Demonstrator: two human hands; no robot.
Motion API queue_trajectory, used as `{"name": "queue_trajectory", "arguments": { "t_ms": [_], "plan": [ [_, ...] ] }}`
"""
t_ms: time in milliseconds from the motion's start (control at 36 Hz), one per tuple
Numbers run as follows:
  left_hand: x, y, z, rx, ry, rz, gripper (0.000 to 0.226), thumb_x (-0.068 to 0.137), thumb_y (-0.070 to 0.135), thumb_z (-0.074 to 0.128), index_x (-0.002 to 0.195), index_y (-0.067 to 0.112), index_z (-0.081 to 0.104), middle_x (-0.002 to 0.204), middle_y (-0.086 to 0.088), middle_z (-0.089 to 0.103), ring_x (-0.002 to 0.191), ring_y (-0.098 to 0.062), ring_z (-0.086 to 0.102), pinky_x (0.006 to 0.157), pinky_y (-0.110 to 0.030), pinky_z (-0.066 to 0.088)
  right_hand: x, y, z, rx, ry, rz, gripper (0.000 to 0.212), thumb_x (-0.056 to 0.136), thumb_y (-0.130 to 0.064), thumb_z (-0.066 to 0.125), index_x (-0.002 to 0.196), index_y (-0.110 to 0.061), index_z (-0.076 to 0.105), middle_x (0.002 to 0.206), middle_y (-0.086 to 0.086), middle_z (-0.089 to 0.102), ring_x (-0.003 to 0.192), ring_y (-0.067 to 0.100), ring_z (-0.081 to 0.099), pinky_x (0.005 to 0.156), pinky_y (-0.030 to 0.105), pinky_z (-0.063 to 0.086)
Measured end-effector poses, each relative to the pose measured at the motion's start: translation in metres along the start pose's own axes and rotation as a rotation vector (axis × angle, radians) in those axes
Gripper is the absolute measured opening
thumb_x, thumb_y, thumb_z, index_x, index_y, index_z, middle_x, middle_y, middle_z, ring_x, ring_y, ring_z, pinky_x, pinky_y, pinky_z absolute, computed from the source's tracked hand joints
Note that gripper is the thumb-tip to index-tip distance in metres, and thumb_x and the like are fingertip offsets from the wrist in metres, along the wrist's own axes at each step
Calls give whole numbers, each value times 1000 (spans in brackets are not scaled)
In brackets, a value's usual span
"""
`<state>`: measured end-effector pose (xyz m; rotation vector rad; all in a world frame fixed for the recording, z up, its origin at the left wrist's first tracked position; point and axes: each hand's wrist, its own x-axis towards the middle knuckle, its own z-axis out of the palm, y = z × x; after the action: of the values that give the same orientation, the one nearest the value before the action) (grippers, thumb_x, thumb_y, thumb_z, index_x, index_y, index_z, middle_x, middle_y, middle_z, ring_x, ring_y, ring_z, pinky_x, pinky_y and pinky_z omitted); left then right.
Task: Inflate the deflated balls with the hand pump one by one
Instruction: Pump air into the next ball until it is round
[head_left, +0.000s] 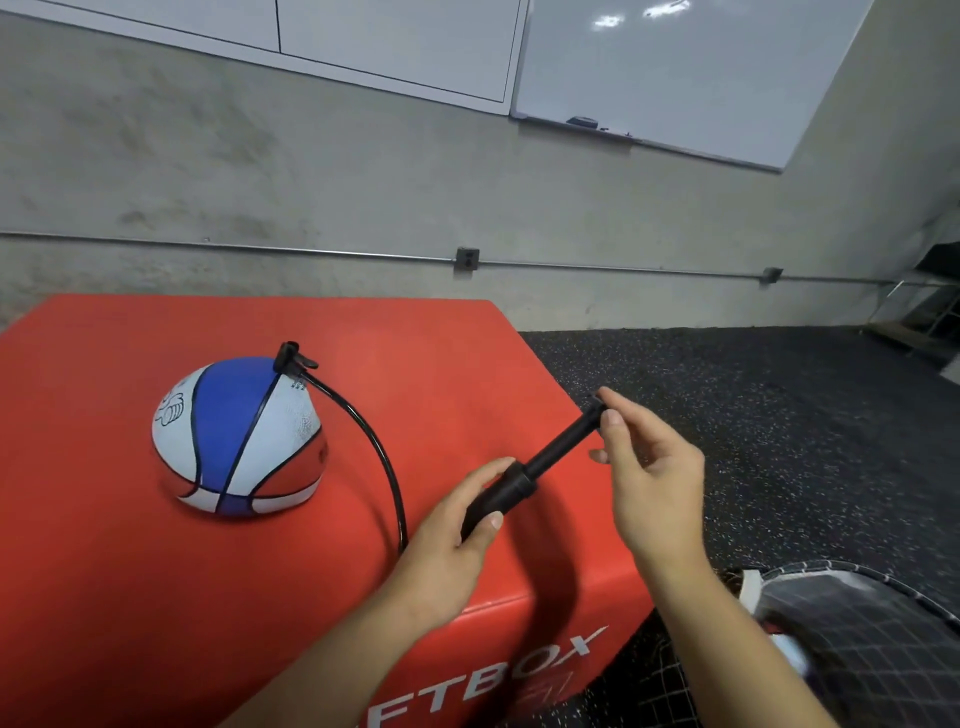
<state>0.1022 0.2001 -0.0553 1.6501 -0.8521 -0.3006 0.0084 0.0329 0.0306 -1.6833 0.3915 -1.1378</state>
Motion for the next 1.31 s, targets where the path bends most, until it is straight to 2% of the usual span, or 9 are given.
{"name": "queue_trajectory", "arguments": {
  "t_ms": [222,361,500,694,861,972,1083,1194,1306],
  "plan": [
    [7,-7,5,13,-1,14,56,105,9,59,146,47,52,139,29,61,135,7,50,115,-20,35,-18,30,2,-117,-132,28,24,102,-14,67,118,-27,77,117,-18,76,108,6,72,87,56,61],
    [9,-4,2,-15,-3,24,52,104,8,61,144,41,55,132,28,66,128,5,57,108,-16,39,-29,30,5,-157,-250,-8,30,100,-13,70,117,-38,74,119,-19,74,114,3,69,79,31,61],
    [10,3,3,-77,-8,17,50,104,7,62,140,41,55,111,28,71,79,11,60,74,-16,47,-22,21,0,-227,-312,-65,32,97,-10,71,122,-31,72,118,-18,73,112,5,67,79,15,49],
    [9,12,23,-112,-53,18,48,105,11,60,143,40,53,126,17,70,99,9,62,90,-22,44,1,6,-23,-65,-101,-68,32,101,-6,67,120,-29,74,116,-12,76,107,13,72,93,53,59],
    [8,13,26,-59,-98,2,55,107,12,59,141,55,53,133,20,66,119,6,59,104,-22,41,19,-7,-56,14,126,-50,31,104,-6,62,125,-26,72,113,-4,77,90,11,73,90,44,61],
    [9,11,22,-81,-112,2,54,107,12,57,141,54,53,127,15,68,78,13,56,80,-22,41,17,-11,-51,-12,108,-51,29,104,-12,63,126,-31,72,115,-5,77,81,9,72,84,36,61],
    [10,9,17,-102,-113,-16,56,108,16,56,138,62,50,132,16,66,96,5,56,90,-29,45,14,-12,-34,-19,33,-73,29,104,-11,64,124,-30,72,122,-1,75,104,23,74,84,26,60],
    [13,6,18,-142,-94,-24,50,103,26,58,140,60,50,129,12,68,116,-9,60,99,-30,44,6,-4,-19,-117,-59,-108,28,101,-23,68,124,-37,72,121,-10,74,111,18,71,97,44,58],
    [17,3,18,-148,-63,-17,50,99,31,58,141,58,51,125,10,70,120,-17,62,116,-41,40,-3,-2,-7,-175,-145,-150,34,100,-11,69,121,-38,69,120,-15,72,111,2,68,88,15,52]
  ]
}}
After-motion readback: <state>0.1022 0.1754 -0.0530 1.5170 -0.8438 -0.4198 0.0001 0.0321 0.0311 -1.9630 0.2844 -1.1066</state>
